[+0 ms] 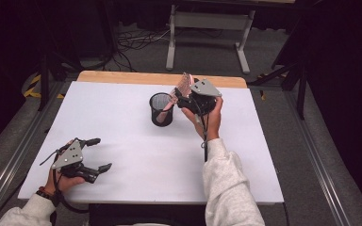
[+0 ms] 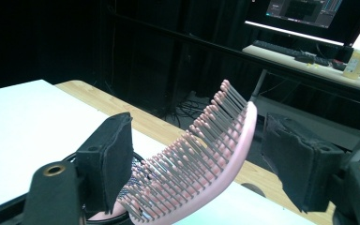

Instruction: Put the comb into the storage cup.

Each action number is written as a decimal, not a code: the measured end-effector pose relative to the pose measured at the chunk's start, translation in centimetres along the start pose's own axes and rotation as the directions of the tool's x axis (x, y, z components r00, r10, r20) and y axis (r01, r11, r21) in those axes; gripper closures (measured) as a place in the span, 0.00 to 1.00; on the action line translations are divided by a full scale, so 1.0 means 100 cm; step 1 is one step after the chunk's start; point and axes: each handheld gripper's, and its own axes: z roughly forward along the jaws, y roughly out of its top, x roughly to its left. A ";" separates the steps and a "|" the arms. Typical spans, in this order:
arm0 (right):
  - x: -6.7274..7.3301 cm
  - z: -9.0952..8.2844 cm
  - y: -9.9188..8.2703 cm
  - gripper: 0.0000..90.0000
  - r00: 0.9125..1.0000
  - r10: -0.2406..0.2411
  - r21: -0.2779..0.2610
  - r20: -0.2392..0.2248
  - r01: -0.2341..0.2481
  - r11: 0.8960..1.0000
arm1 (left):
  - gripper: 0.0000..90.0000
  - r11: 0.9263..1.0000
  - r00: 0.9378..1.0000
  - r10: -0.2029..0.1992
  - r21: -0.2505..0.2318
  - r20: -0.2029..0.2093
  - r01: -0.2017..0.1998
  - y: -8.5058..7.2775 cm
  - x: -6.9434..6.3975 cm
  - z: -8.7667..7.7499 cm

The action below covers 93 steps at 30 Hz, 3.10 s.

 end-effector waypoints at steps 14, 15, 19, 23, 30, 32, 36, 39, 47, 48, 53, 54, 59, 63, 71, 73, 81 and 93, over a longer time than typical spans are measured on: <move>0.002 -0.011 0.005 0.28 0.999 -0.048 -0.012 -0.012 0.048 0.999 | 0.06 1.000 1.000 -0.003 -0.004 -0.005 0.003 0.000 0.000 0.000; 0.002 -0.012 0.005 0.28 0.999 -0.049 -0.015 -0.016 0.049 0.999 | 0.06 1.000 1.000 0.000 -0.004 -0.007 0.000 0.000 -0.001 0.000; 0.003 -0.017 0.005 0.27 0.998 -0.062 -0.020 -0.020 0.062 0.998 | 0.06 1.000 1.000 -0.001 -0.004 -0.007 0.001 0.000 0.000 0.000; 0.003 -0.021 0.004 0.27 0.997 -0.073 -0.016 -0.027 0.073 0.997 | 0.06 1.000 1.000 -0.001 -0.001 -0.006 0.001 0.000 0.000 0.000; 0.004 -0.031 0.003 0.27 0.996 -0.091 -0.032 -0.024 0.090 0.995 | 0.06 1.000 1.000 -0.001 0.002 -0.005 0.001 0.000 0.000 0.000; 0.004 -0.035 0.004 0.27 0.995 -0.099 -0.040 -0.031 0.098 0.994 | 0.06 1.000 1.000 0.003 0.004 -0.005 -0.003 0.000 0.000 0.000; 0.006 -0.040 0.005 0.26 0.993 -0.117 -0.039 -0.036 0.115 0.993 | 0.06 1.000 1.000 0.001 0.007 -0.003 -0.001 0.000 0.000 0.001; 0.007 -0.045 0.005 0.27 0.991 -0.124 -0.051 -0.046 0.122 0.991 | 0.06 1.000 1.000 0.002 0.005 -0.005 -0.002 0.000 0.000 0.001; 0.011 -0.056 0.003 0.27 0.985 -0.161 -0.055 -0.057 0.158 0.986 | 0.06 1.000 1.000 0.004 0.007 -0.003 -0.004 0.000 0.000 0.001; 0.011 -0.058 0.003 0.26 0.985 -0.160 -0.057 -0.059 0.156 0.986 | 0.06 1.000 1.000 0.004 0.010 -0.001 -0.004 0.000 0.000 0.001; 0.010 -0.065 0.001 0.26 0.985 -0.161 -0.061 -0.066 0.157 0.986 | 0.06 1.000 1.000 0.004 0.008 -0.002 -0.004 0.000 0.000 0.002; 0.010 -0.066 0.001 0.26 0.984 -0.164 -0.063 -0.065 0.160 0.985 | 0.06 1.000 1.000 0.003 0.007 -0.001 -0.003 0.000 -0.001 0.002; 0.009 -0.071 -0.002 0.26 0.982 -0.177 -0.064 -0.071 0.173 0.983 | 0.06 1.000 1.000 0.005 0.007 -0.002 -0.005 0.000 -0.001 0.002; 0.010 -0.076 -0.004 0.25 0.979 -0.190 -0.066 -0.076 0.186 0.980 | 0.06 1.000 1.000 0.004 0.008 -0.002 -0.004 0.000 0.000 0.002; 0.010 -0.085 -0.008 0.24 0.974 -0.210 -0.065 -0.082 0.205 0.977 | 0.06 1.000 1.000 0.009 0.010 -0.003 -0.009 0.001 -0.001 0.002; 0.010 -0.086 -0.010 0.24 0.975 -0.208 -0.063 -0.083 0.203 0.977 | 0.06 1.000 1.000 0.009 0.009 -0.002 -0.009 0.001 -0.001 0.002; 0.011 -0.092 -0.018 0.23 0.973 -0.211 -0.052 -0.091 0.207 0.977 | 0.06 1.000 1.000 0.013 0.008 -0.003 -0.013 0.001 -0.002 0.002; 0.012 -0.106 -0.027 0.23 0.973 -0.211 -0.063 -0.096 0.206 0.977 | 0.06 1.000 1.000 0.012 0.012 0.002 -0.012 0.001 -0.003 0.003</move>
